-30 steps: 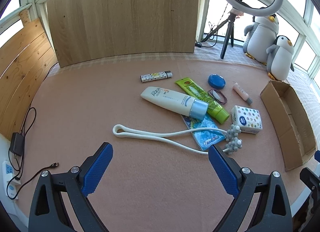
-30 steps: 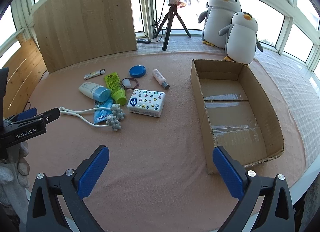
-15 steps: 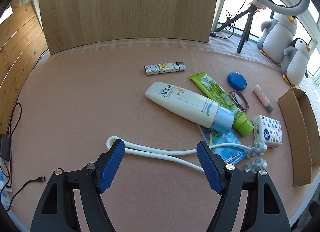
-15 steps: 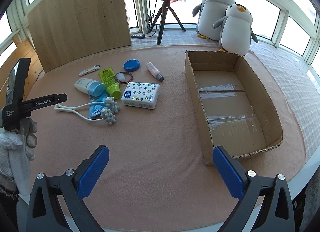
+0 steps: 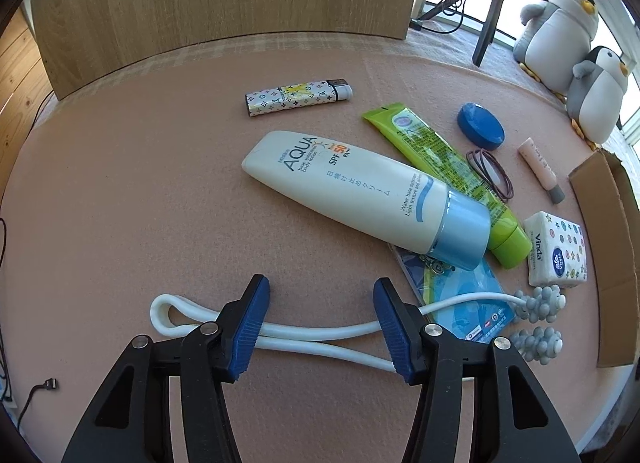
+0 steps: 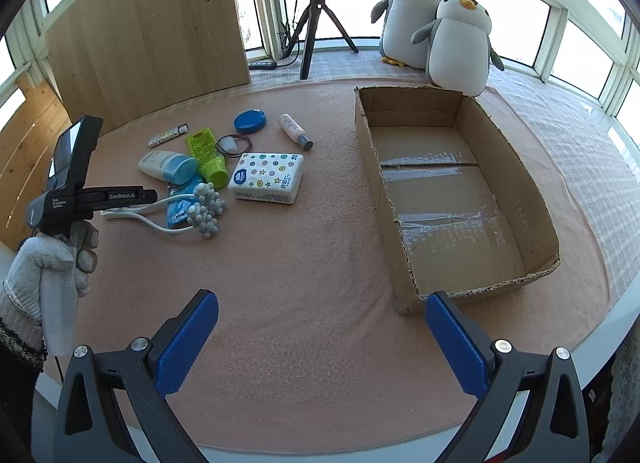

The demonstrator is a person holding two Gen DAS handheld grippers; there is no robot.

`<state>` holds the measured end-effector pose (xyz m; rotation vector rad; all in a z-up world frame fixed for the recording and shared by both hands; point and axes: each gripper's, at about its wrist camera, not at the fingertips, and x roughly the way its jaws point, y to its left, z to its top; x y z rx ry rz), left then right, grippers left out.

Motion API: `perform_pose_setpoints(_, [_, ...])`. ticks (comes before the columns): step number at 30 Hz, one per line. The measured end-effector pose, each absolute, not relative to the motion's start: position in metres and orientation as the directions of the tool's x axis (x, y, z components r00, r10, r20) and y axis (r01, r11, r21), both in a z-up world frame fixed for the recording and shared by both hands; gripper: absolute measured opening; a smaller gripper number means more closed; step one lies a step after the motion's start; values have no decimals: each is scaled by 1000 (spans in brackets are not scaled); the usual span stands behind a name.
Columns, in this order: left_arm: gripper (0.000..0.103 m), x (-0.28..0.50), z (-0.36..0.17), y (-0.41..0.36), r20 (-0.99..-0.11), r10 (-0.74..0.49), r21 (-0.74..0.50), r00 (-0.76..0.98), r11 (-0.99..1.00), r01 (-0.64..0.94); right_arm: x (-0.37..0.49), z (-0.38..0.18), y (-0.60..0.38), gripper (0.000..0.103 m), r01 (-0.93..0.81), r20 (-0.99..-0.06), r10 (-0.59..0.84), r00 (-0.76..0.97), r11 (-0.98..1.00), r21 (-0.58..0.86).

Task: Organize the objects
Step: 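Lower the left gripper and grasp the white massage roller's cord loop, then drag the roller cord with the left gripper while the right gripper approaches the grey ball heads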

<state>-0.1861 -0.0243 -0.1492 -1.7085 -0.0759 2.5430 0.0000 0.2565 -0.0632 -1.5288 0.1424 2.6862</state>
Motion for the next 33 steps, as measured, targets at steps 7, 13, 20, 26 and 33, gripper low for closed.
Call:
perform_pose_setpoints(7, [56,-168,-150,-12,-915,134,-116,-380,-991,-69,0,-65,264,102,-104,-862,-1,-506,-993,62])
perform_pose_setpoints(13, [56,-142,-153,2,-906,132,-96,-403,-990,-108,-2,-69,262,102,-87,-863,-24,-505,-993,78])
perform_pose_setpoints(20, [56,-104,-151,12,-902,161,-107,-401,-982,-154,-7,-73,253,102,-30,-852,-74,-518,-994,105])
perform_pose_setpoints(26, [57,-86,-145,15,-907,155,-95,-393,-981,-168,-14,-84,249,102,-3,-862,-108,-496,-992,125])
perform_pose_setpoints(33, [57,-59,-122,-11,-889,169,-137,-426,-985,-105,-37,-85,241,101,63,-873,-120,-473,-993,103])
